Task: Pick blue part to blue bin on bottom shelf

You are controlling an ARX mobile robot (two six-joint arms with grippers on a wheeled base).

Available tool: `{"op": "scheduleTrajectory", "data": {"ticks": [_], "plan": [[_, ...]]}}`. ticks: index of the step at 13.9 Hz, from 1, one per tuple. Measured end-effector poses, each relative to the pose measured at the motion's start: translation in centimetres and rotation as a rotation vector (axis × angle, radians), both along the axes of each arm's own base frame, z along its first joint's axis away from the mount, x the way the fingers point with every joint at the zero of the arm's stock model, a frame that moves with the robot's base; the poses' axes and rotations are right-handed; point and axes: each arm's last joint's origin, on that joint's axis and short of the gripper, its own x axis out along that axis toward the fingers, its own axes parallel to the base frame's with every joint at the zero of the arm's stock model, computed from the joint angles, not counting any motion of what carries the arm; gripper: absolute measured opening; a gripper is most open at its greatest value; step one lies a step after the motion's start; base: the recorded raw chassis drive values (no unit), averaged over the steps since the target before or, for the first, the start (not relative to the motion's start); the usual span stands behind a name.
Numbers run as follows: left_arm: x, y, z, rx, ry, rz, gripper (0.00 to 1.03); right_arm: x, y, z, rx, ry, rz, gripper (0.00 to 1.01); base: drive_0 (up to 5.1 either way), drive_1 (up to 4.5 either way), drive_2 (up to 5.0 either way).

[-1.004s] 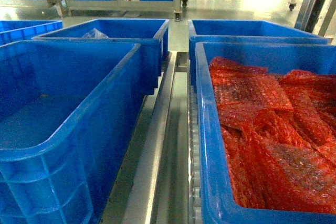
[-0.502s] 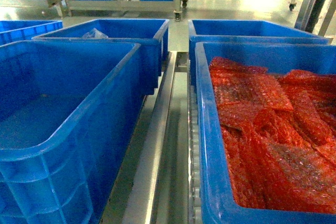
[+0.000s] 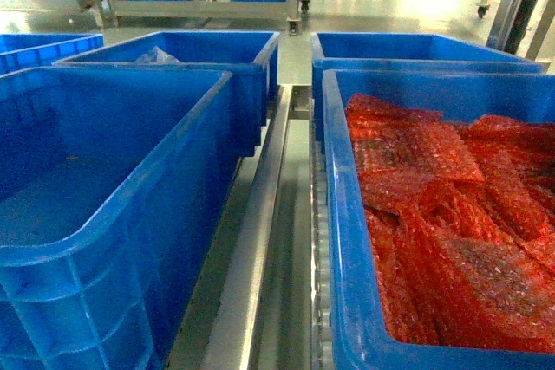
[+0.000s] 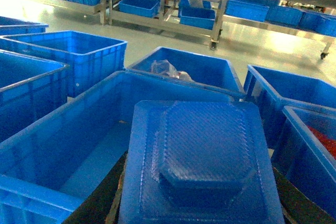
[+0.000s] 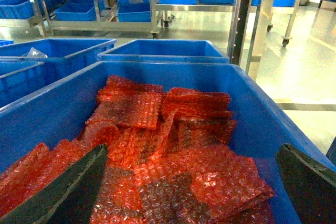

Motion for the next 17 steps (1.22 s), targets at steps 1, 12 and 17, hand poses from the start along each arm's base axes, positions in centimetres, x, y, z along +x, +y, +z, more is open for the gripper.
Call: {"op": "scheduleTrajectory", "data": {"ticks": [1, 12, 17], "plan": [[0.0, 0.0, 0.0, 0.000, 0.000, 0.000, 0.43, 0.0, 0.0, 0.0, 0.000, 0.000, 0.000, 0.98, 0.0, 0.00, 0.0], [0.1, 0.2, -0.3, 0.122, 0.161, 0.046, 0.43, 0.0, 0.0, 0.0, 0.000, 0.000, 0.000, 0.98, 0.0, 0.00, 0.0], [10.1, 2.2, 0.1, 0.014, 0.198, 0.036, 0.43, 0.0, 0.0, 0.0, 0.000, 0.000, 0.000, 0.98, 0.0, 0.00, 0.0]]}}
